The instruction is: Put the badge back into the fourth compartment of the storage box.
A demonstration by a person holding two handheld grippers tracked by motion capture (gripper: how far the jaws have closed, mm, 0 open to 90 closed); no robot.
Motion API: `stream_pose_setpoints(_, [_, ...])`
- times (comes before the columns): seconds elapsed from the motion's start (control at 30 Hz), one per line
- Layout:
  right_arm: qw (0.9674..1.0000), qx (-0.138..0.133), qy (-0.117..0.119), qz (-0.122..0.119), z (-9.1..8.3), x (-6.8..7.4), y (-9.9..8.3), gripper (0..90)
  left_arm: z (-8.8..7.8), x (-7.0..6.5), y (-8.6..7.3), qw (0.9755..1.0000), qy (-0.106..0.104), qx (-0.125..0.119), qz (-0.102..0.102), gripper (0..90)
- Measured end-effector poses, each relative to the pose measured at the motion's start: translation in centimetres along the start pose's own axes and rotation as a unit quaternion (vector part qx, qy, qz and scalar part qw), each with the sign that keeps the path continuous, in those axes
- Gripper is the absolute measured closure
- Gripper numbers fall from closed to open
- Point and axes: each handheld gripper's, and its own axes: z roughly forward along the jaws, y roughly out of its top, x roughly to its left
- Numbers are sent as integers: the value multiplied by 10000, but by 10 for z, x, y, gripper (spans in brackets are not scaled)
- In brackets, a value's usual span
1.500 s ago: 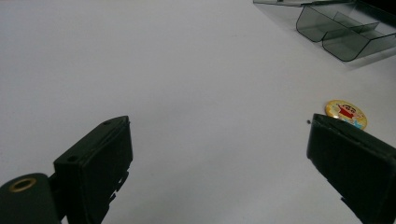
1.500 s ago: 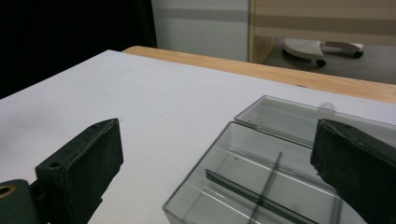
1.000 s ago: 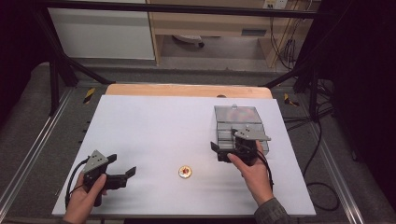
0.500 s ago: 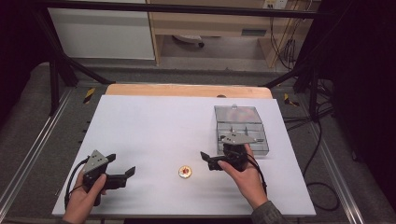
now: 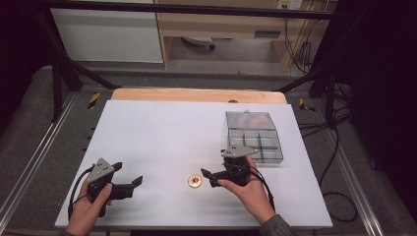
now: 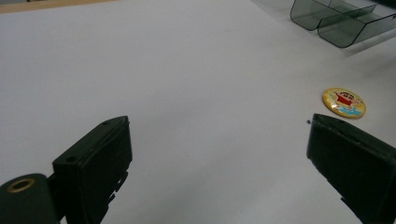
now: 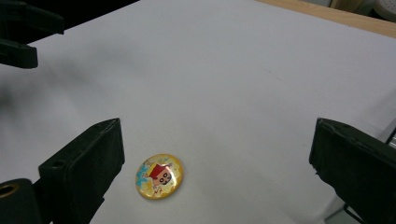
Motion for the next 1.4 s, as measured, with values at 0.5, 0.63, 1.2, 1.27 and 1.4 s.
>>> stream_pose_setpoints(0.5, [9995,273,124,-75,22,21,-14,75,1,-1,-1,9999,26,79,61,61])
stream_pose_setpoints(0.63, [9989,426,183,8,29,21,-20,77,2,-1,-1,10000,6,83,56,62])
stream_pose_setpoints(1.2, [9961,845,248,59,42,24,-33,94,2,-1,-1,9999,42,93,99,62])
stream_pose_setpoints(1.27, [9954,928,236,-11,44,26,-34,100,2,-1,-1,9999,42,100,109,62])
stream_pose_setpoints(1.4, [9941,1050,265,-77,46,28,-36,99,2,-2,-1,9998,46,114,146,62])
